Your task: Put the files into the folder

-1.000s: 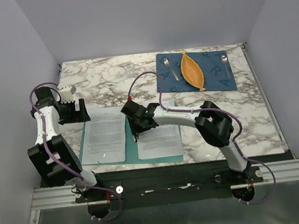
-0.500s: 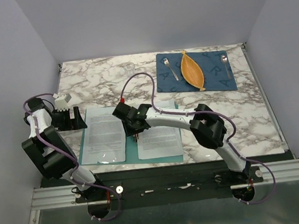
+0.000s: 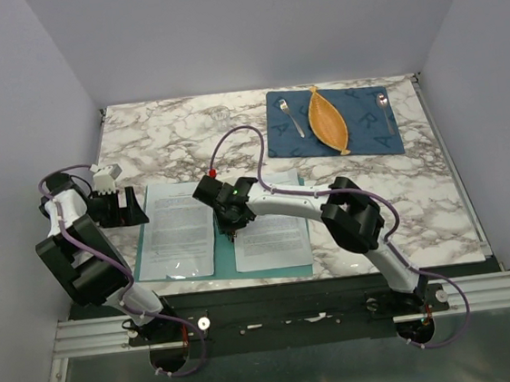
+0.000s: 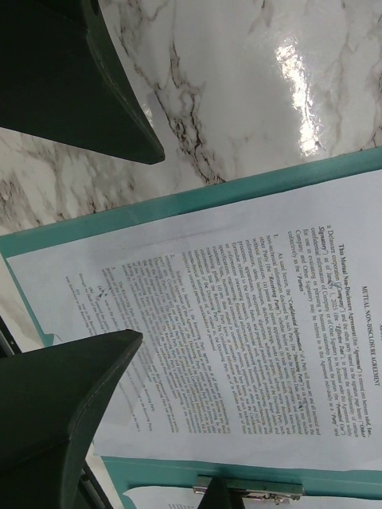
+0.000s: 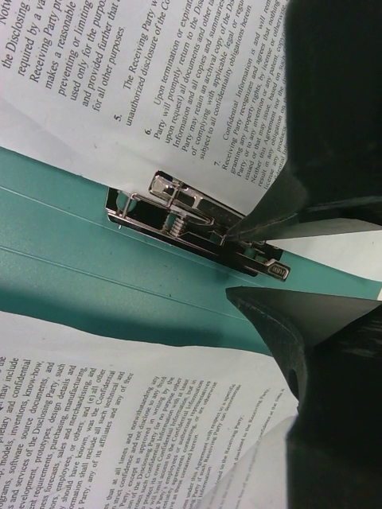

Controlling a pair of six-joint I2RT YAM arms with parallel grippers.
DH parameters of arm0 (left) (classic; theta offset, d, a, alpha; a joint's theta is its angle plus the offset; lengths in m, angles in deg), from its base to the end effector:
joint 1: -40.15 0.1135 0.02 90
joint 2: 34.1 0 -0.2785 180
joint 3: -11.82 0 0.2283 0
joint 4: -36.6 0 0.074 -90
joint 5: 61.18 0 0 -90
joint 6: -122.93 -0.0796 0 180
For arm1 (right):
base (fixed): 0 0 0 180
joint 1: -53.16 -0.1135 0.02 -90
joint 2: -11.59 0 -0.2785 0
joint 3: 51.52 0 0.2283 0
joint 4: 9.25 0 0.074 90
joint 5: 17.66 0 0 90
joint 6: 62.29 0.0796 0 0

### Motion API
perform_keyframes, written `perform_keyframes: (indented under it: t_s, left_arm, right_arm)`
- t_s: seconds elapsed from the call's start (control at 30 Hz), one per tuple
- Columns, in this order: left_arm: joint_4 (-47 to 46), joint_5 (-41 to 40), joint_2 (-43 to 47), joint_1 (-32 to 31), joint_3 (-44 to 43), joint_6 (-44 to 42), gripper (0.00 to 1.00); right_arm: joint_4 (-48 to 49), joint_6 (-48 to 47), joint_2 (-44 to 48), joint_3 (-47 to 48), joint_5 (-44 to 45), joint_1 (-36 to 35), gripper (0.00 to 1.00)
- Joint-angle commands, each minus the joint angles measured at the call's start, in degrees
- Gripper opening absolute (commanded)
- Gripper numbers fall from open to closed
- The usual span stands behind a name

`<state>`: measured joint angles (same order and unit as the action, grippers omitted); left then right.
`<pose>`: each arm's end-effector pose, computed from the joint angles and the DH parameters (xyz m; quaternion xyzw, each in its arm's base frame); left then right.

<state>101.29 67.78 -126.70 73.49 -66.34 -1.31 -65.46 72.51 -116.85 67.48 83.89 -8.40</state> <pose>0.2609 0.1117 0.2013 0.0390 0.9382 -0.2262 0.2588 0.2431 0.4154 0.1557 -0.1207 0.9653 0.1090 0.2045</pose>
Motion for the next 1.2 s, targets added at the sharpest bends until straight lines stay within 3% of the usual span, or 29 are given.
perform_keyframes:
  t_s: [0.0,0.43,0.77,1.0,1.17]
  left_arm:
    - [3.72,0.86,-0.13,0.76,1.12,-8.12,0.98]
    - [4.6,-0.38,0.14,1.64,2.36,-11.64,0.98]
    - [5.74,-2.22,0.4,1.64,2.71,-13.49,0.96]
    - [5.74,-2.31,-0.13,1.64,2.62,-13.49,0.96]
    - [5.66,-2.05,0.22,1.64,1.92,-12.43,0.99]
  right_arm:
    - [-3.67,0.82,-2.07,1.44,2.42,-0.4,0.38]
    - [-7.81,-1.91,0.47,-1.37,7.61,-0.4,0.33]
    - [-10.71,-1.29,-5.85,9.52,7.08,-0.23,0.34]
    - [-10.53,-0.76,-6.29,8.74,5.94,-0.23,0.33]
    - [-10.53,-0.85,-6.38,7.59,5.68,-0.05,0.26]
